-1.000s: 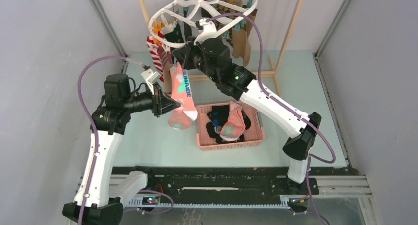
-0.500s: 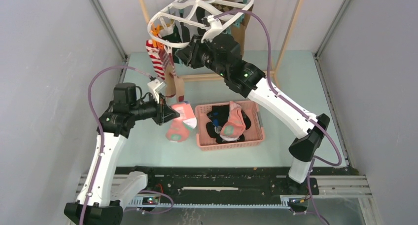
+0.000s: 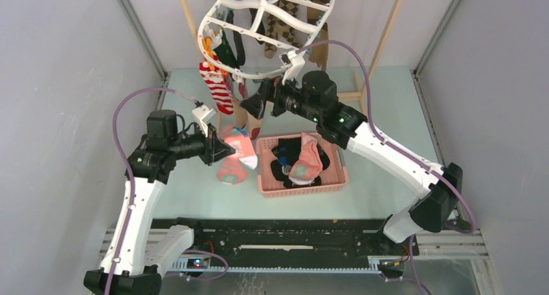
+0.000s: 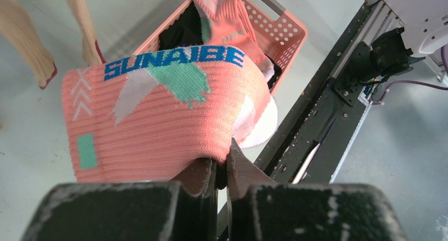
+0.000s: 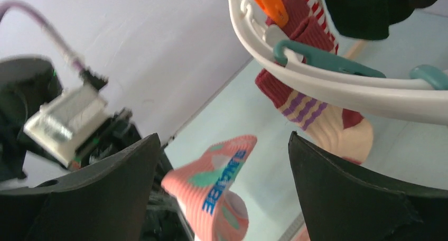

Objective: Remove the socks clipped to the hanger
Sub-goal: Remove the sock from the hanger.

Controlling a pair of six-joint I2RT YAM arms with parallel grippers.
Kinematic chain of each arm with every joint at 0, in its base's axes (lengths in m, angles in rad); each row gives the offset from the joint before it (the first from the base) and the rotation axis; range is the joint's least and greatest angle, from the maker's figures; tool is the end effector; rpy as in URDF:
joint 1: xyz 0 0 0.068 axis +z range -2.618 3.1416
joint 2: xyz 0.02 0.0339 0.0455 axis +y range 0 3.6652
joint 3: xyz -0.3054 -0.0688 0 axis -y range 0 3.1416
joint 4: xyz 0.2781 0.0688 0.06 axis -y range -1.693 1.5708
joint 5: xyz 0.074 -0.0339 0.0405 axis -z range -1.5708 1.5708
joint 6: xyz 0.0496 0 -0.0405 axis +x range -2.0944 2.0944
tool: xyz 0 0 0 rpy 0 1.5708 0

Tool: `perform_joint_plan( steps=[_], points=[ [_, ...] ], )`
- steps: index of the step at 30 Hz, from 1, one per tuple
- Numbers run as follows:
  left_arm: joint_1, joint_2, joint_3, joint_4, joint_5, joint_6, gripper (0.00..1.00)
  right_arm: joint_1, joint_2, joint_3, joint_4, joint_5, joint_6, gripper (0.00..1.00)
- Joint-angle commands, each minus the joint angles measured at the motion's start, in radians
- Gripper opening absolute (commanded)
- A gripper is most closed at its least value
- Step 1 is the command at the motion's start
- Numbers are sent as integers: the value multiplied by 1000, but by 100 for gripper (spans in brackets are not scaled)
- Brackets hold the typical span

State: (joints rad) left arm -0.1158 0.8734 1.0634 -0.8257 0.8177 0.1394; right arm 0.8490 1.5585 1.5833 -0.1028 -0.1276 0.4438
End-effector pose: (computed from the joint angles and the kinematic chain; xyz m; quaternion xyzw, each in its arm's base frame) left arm 0.1671 -0.0559 0.3950 0.2820 0.7896 -0.3500 0.4177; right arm 0.2699 0.3161 0.4762 -0.1898 0.7090 0.4455 0.5127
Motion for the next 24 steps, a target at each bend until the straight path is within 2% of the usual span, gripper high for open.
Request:
perform_joint_plan(
  steps=[1, 6, 9, 16, 20, 24],
  points=[
    [-6, -3, 77, 13, 10, 3, 7, 25, -99, -137, 79, -153, -68, 100],
    [-6, -4, 94, 17, 23, -14, 8, 42, -109, -220, 49, -153, -113, 100],
    [-5, -1, 100, 19, 24, -21, 8, 75, -118, -262, 122, -148, -168, 100],
    [-6, 6, 125, 27, 2, -25, 8, -3, -130, -199, 131, -158, -74, 100],
    [-6, 11, 123, 33, 0, -25, 8, -6, -122, -92, 55, -179, -90, 100],
    [-6, 11, 114, 36, 3, -27, 8, -4, -124, -72, 71, -181, -104, 100]
  ],
)
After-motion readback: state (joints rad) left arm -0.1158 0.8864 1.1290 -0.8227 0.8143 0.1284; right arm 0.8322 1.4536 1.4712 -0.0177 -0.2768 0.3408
